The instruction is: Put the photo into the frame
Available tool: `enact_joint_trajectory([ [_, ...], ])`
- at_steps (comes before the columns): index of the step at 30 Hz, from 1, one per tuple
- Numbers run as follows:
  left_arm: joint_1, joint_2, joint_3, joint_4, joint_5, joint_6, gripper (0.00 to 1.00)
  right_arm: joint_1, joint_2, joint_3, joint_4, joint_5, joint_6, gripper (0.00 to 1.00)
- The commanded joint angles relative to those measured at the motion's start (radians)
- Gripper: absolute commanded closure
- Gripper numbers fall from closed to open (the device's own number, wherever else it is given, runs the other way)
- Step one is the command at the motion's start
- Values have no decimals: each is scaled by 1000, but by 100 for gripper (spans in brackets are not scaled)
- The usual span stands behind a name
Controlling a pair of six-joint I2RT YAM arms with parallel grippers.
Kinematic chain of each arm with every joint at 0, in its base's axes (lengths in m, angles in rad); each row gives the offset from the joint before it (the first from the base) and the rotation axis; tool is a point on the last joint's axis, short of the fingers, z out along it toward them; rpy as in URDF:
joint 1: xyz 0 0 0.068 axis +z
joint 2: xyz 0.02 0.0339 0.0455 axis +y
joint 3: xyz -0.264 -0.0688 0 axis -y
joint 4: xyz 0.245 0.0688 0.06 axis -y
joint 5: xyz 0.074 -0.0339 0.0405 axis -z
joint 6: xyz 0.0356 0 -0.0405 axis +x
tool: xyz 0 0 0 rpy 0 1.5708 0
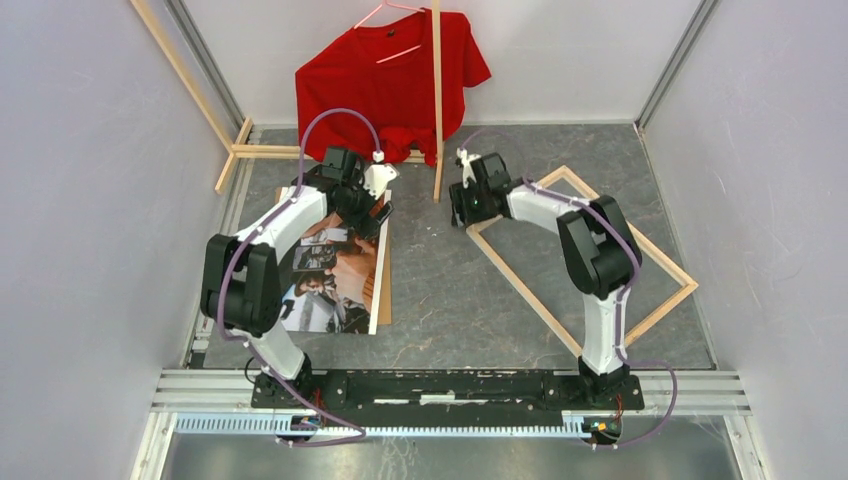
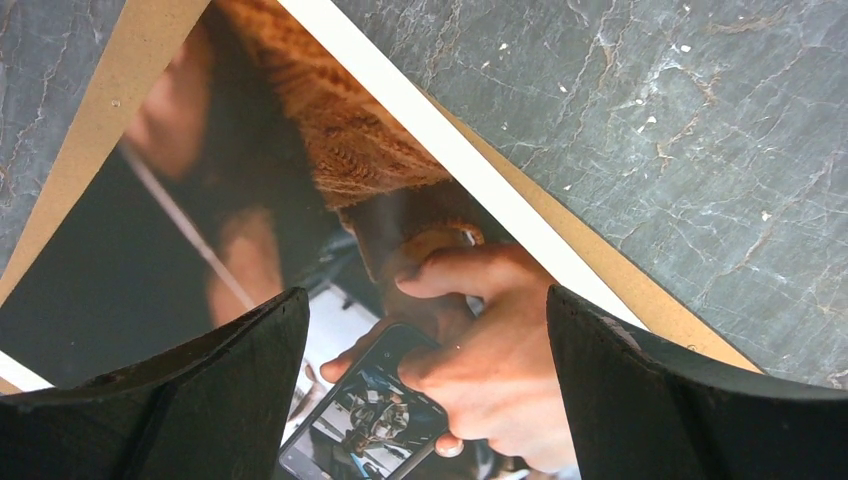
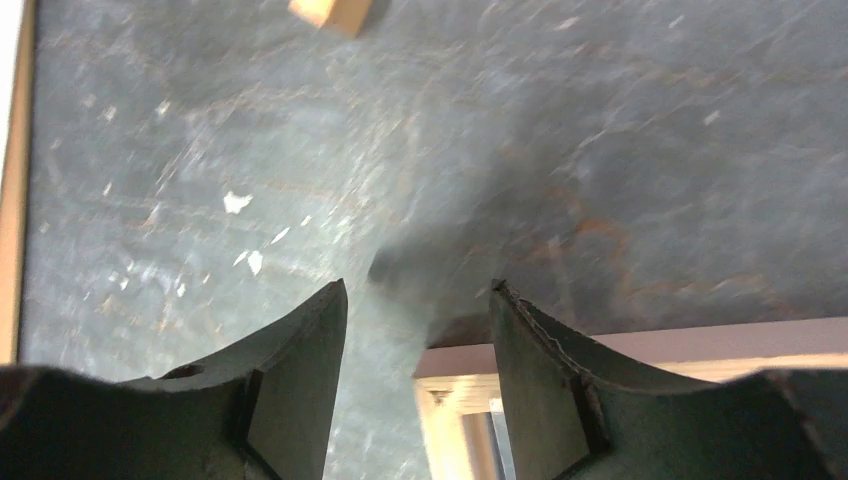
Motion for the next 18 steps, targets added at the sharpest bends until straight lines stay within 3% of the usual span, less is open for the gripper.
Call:
enact_joint_trajectory([
  [1, 4, -57, -9, 26, 43, -53, 6, 57, -112, -225, 47, -75, 60, 40],
  [6, 3, -75, -9, 20, 72, -66, 6, 145, -235, -359, 84, -141, 97, 38],
  [10, -9, -47, 19, 22, 124, -101, 5, 124, -377, -356, 22, -61, 99, 29],
  [13, -71, 11, 71, 33, 131, -129, 5, 32, -522, -372, -27, 76, 136, 20],
  [18, -196, 199, 253, 76, 120, -175, 4, -248, -826, -579, -57, 265, 240, 15],
])
